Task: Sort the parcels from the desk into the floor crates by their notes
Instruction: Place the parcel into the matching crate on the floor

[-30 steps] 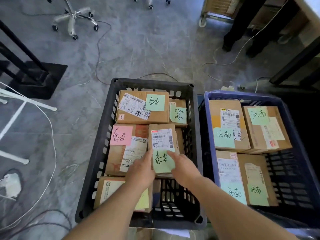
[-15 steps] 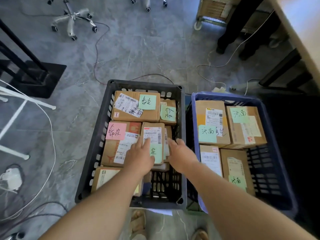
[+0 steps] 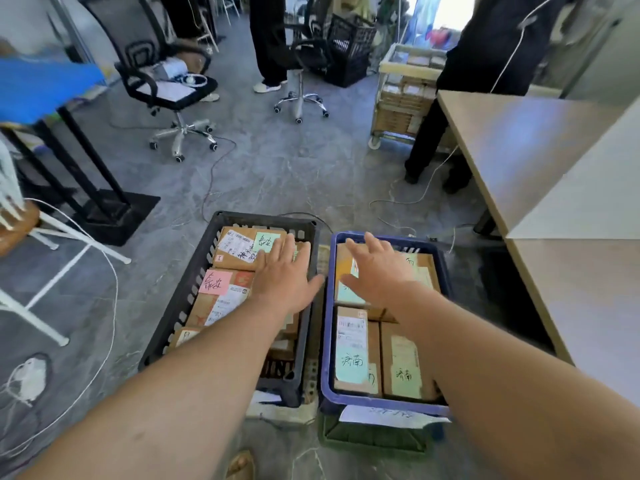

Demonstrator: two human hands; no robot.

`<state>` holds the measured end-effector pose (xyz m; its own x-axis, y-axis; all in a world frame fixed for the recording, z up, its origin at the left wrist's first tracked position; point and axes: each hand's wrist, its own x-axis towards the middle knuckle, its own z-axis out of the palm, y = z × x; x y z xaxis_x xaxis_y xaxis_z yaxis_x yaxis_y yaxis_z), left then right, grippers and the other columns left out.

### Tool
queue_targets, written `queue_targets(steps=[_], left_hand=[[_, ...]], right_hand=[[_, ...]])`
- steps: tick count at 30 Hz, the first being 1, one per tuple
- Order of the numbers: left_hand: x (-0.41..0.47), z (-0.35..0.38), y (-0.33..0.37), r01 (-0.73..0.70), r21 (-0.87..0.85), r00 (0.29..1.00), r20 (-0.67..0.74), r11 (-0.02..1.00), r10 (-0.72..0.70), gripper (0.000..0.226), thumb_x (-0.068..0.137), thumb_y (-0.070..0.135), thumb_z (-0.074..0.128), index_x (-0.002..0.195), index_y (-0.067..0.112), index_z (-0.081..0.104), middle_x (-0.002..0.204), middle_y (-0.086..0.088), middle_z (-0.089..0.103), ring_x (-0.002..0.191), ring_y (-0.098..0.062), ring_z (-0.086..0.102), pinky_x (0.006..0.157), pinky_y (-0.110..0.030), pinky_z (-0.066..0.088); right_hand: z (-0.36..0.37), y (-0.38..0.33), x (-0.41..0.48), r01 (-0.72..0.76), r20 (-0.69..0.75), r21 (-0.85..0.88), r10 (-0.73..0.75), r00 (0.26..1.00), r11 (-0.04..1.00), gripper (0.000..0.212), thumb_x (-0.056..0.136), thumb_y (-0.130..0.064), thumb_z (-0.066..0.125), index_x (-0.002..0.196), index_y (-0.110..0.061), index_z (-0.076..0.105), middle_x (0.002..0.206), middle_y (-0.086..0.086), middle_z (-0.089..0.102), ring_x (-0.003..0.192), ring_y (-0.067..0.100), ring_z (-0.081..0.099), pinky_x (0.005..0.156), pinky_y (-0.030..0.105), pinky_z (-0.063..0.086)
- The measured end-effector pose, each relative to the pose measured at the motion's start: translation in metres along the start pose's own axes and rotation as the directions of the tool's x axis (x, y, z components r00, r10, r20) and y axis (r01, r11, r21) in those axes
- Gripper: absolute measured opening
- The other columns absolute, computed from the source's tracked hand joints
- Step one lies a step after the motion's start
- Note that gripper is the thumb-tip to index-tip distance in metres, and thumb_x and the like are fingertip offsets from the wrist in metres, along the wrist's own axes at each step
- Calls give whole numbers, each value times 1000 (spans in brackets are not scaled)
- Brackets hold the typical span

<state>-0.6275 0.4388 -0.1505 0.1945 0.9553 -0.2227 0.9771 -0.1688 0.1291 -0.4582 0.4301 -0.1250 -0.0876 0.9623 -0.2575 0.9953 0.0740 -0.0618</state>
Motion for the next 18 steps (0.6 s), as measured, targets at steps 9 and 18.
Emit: queue_targets(steps=[9,18], left_hand=[[-51,-57,86,-95,62,987,-126,994,102,68,98,61,18,154,31,-6,162,-6,-15,148,-28,-17,118,-52,-7],[-117,-61,161,-361,77,919,-139,929,369,68,98,63,14,154,32,-7,161,-5,-17,147,-28,-18,117,-52,-10]], right_hand=[[-49,64,-94,-141,-186,-17,136,973,990,69,98,-60,31,155,-30,8,163,9,1,149,29,5,119,46,10],[-57,93,-222,-363,-206,28,360,910,932,64,99,-56,30,154,-31,9,163,8,0,148,28,5,119,45,10]])
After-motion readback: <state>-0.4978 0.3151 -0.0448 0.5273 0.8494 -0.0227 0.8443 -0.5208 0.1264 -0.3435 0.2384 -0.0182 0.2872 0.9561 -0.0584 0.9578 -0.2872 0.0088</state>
